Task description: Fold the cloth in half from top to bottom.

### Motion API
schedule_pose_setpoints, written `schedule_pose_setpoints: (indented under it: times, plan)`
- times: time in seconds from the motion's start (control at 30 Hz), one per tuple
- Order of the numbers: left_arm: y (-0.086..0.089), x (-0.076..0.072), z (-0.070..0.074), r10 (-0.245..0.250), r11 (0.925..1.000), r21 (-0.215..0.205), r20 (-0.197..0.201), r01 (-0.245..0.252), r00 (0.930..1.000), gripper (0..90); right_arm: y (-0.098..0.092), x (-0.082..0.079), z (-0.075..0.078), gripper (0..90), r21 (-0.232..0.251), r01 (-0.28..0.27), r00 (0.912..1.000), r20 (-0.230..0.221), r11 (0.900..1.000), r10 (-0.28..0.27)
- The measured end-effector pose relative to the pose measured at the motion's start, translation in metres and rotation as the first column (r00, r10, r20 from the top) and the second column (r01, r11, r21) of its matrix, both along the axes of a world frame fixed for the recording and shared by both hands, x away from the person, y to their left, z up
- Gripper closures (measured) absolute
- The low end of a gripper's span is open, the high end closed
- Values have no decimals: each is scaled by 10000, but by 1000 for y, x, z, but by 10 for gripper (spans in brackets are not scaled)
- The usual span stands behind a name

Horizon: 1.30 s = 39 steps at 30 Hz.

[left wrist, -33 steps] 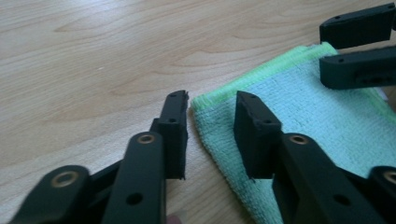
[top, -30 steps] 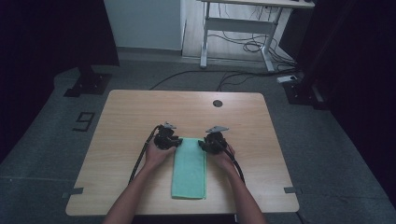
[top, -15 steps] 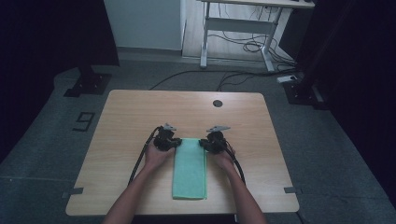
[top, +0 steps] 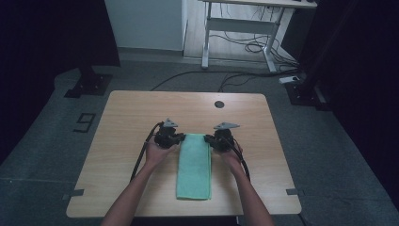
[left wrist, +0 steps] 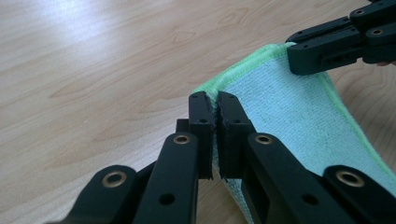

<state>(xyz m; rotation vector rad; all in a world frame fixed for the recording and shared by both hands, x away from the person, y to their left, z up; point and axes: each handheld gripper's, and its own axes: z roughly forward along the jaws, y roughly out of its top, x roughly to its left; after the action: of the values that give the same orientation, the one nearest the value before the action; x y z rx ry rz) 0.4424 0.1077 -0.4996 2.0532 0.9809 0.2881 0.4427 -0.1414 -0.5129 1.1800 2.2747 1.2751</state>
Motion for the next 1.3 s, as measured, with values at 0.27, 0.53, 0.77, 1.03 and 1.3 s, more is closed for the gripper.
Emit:
schedule_pose_setpoints:
  times: [0.27, 0.53, 0.77, 1.03, 1.3]
  plan:
    - [4, -1, 17, -208, 9992, -335, 541, 227, 9983, 859, -4, -7, 18, 839, 163, -105, 9966, 822, 9998, 91]
    - [1, -8, 16, -347, 9989, -291, 705, 368, 9969, 857, -3, -11, 27, 835, 113, -226, 9951, 966, 9997, 214]
    - [4, -14, 12, -527, 9977, -387, 787, 558, 9955, 855, -8, -18, 19, 835, 414, -216, 9958, 901, 9989, 178]
    - [1, -28, 15, -787, 9964, -229, 1198, 820, 9897, 854, -9, -32, 18, 836, 359, -379, 9916, 1247, 9986, 332]
    - [1, -34, 12, -891, 9958, -90, 1252, 909, 9881, 854, -13, -38, 17, 834, 273, -488, 9907, 1286, 9984, 449]
